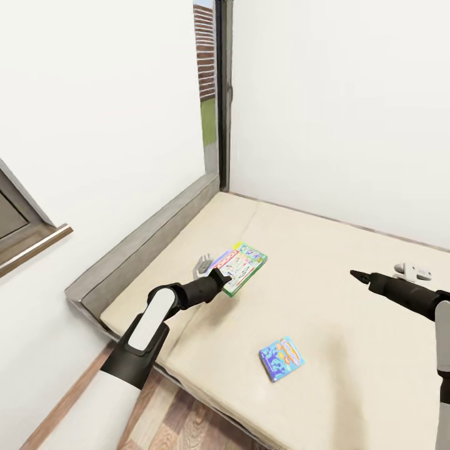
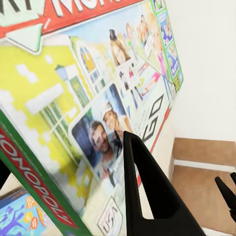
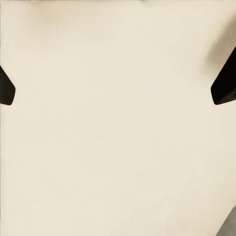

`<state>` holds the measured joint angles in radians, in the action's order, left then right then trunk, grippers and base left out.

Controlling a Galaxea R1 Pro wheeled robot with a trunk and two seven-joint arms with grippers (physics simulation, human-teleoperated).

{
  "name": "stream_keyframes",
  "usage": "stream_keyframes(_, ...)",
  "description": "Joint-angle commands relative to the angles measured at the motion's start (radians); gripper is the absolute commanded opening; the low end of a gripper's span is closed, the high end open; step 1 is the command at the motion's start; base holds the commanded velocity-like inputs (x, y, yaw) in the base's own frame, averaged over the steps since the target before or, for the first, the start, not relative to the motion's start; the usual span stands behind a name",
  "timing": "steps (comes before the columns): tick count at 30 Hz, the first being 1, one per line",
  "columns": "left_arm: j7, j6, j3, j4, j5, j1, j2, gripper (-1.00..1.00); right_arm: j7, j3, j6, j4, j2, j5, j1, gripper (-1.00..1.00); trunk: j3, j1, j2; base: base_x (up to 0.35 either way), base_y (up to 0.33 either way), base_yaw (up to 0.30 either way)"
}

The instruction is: Put all the toys in the child's room - the three board games (two on the bed and one on the table), the two jigsaw puzzles on the table, and the tennis ball on the table - inside the toy box on the table in the child's room.

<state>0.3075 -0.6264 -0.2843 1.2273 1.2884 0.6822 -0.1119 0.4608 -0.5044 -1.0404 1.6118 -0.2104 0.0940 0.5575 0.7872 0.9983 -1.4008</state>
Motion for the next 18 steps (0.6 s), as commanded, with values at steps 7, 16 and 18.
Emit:
stream_keyframes(7, 0.010, 0.000, 0.000, 0.001, 0.012, 0.000, 0.000, -1.00, -0.004, 0.000, -0.007, 0.000, 0.000, 0.009, 0.001, 1.00, -0.021, -0.027, 0.049, 0.000, 0.000, -0.282)
stream_keyframes(16, 0.011, 0.000, -0.001, 0.001, 0.009, 0.000, 0.000, -1.00, -0.004, -0.001, -0.007, 0.000, 0.000, 0.009, 0.001, 1.00, -0.049, -0.061, 0.112, 0.000, 0.000, -0.282)
stream_keyframes(18, 0.011, 0.000, -0.002, 0.001, 0.009, 0.000, 0.000, -1.00, -0.004, -0.001, -0.007, 0.000, 0.000, 0.009, 0.001, 1.00, -0.056, -0.069, 0.126, 0.000, 0.000, -0.283)
